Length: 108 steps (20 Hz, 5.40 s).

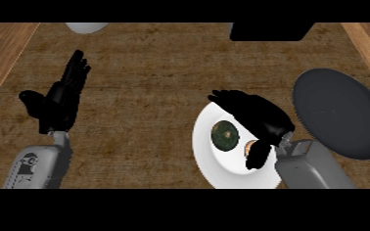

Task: Pick the squash from the plate and place it in the pan

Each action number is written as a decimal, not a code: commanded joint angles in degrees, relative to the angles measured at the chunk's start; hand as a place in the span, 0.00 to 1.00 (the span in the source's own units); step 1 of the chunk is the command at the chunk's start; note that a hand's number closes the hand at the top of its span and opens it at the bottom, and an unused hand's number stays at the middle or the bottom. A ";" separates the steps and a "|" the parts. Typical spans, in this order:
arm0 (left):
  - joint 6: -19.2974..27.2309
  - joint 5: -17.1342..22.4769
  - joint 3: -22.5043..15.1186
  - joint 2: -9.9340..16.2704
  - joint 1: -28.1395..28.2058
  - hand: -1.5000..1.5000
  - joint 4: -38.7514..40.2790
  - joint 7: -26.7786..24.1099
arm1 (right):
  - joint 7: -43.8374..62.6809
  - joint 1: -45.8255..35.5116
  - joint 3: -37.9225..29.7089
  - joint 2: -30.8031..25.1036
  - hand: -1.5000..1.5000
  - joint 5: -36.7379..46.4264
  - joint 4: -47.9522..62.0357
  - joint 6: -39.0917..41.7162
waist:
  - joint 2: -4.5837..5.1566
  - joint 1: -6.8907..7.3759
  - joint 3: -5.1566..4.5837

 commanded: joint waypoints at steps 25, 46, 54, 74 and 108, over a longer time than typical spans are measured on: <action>-3.39 -1.56 2.59 -1.15 2.20 0.50 -6.78 4.85 | -3.56 -3.89 0.62 8.61 0.00 19.19 19.63 0.20 | -0.03 0.25 0.01; -3.48 -3.09 4.12 -2.20 2.77 0.50 -4.23 1.63 | -15.48 15.04 5.15 3.30 1.00 24.52 2.07 -8.53 | -0.43 -0.99 0.00; -3.35 -1.97 7.62 -0.57 5.49 0.50 -2.30 -0.01 | -21.82 37.05 3.17 -8.44 1.00 20.22 -28.76 -18.55 | -1.57 -5.53 -0.05; -4.27 -2.73 4.77 -1.41 0.08 0.50 -2.03 2.07 | -22.90 42.37 -35.89 -3.32 1.00 -24.65 -35.07 -13.05 | 0.32 -0.41 0.05; -5.05 -2.67 4.21 -2.54 -3.40 0.50 -0.86 1.16 | -55.16 -18.26 -40.95 -18.48 0.00 -4.71 77.42 -23.57 | 1.35 3.16 0.31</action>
